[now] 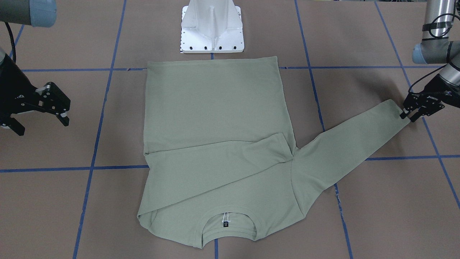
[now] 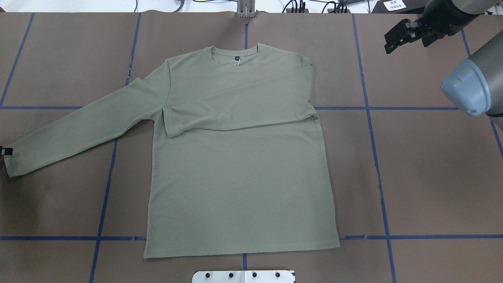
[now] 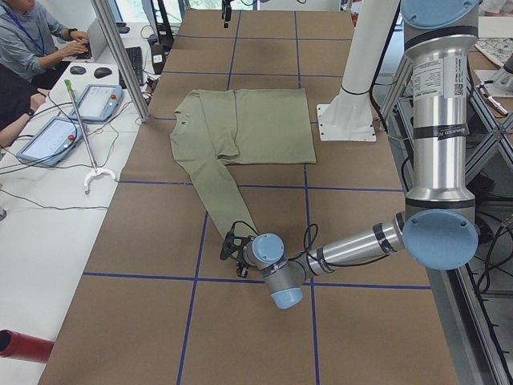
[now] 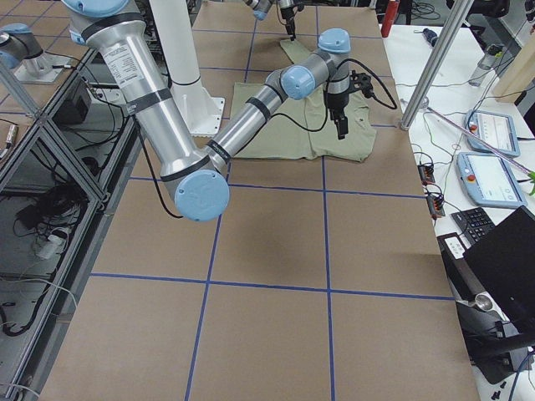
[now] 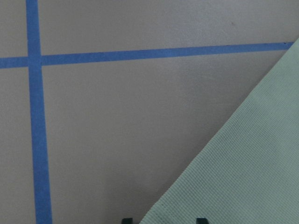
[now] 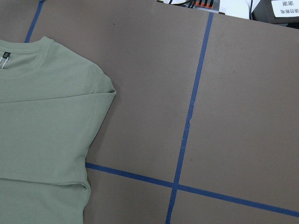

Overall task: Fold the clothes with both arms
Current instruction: 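Lower the left gripper to the cuff of the other sleeve and grasp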

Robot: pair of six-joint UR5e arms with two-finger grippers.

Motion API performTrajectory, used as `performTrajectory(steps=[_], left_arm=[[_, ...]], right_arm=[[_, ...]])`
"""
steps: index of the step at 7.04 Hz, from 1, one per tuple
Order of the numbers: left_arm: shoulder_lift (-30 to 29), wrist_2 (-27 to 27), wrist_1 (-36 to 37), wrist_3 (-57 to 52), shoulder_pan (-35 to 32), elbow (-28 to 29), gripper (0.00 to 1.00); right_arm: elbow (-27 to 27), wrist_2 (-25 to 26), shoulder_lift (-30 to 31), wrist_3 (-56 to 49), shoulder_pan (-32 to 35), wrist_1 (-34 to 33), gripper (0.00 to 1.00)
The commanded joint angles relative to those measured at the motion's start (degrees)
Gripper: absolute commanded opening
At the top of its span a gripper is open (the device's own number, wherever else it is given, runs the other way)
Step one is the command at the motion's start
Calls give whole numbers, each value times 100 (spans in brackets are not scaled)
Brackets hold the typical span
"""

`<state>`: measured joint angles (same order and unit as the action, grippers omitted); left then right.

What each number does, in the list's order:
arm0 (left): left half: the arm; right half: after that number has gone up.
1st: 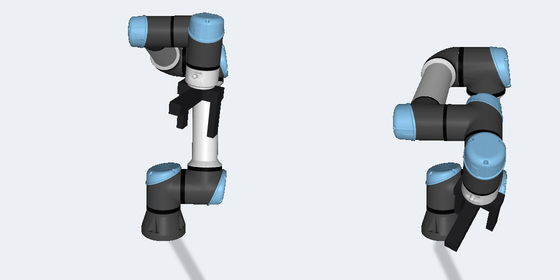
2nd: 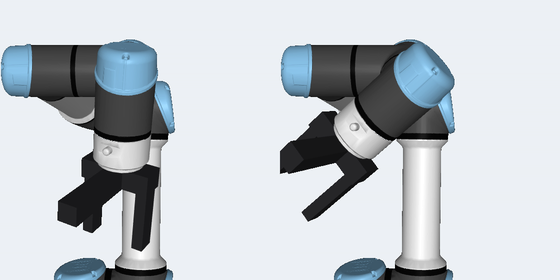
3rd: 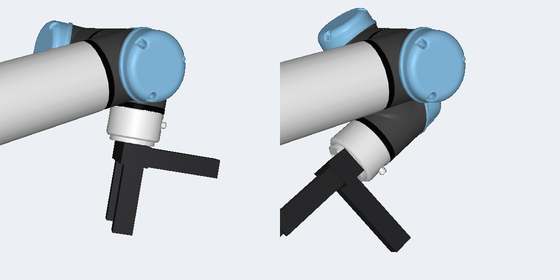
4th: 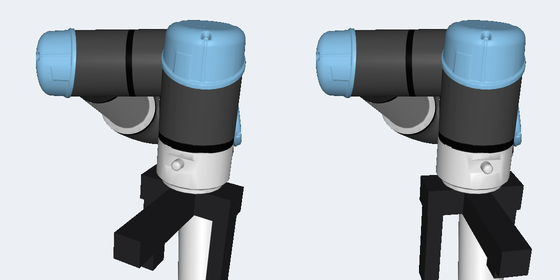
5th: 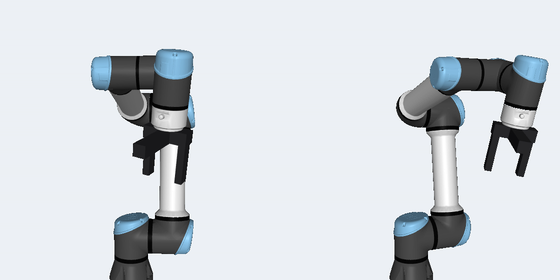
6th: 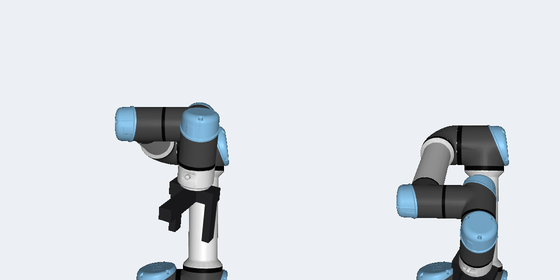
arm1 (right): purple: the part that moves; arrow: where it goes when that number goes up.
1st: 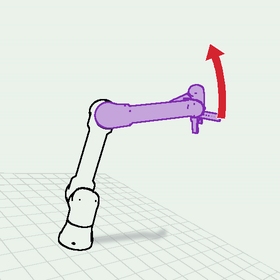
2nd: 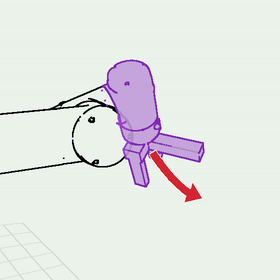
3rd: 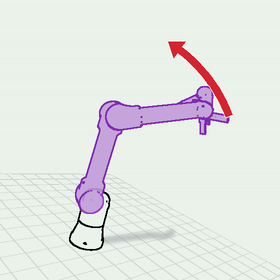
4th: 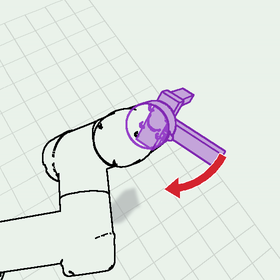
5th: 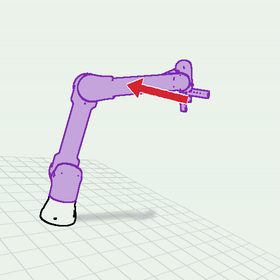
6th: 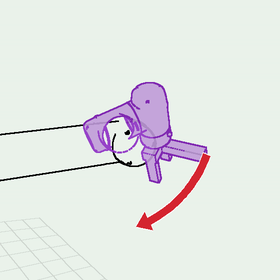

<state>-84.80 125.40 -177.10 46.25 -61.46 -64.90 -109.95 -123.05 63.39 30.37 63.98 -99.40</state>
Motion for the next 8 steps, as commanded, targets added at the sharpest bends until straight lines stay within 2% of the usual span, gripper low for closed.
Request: performTrajectory(steps=[1, 2, 5, 7, 8], left_arm=[[8, 2, 0, 7, 3, 3, 20], [16, 2, 0, 7, 3, 12, 0], [25, 89, -17, 15, -15, -232, 0], [8, 851, 201, 77, -154, -759, 0], [-53, 880, 568, 86, -295, -1005, 0]], right_arm=[[0, 0, 15, 4, 0, 0, 100], [0, 0, 15, 4, 0, 0, 100], [0, 0, 15, -5, 0, 0, 100], [-9, -9, 15, 4, 0, 0, 100], [-9, -17, 15, 4, 0, 0, 100]])
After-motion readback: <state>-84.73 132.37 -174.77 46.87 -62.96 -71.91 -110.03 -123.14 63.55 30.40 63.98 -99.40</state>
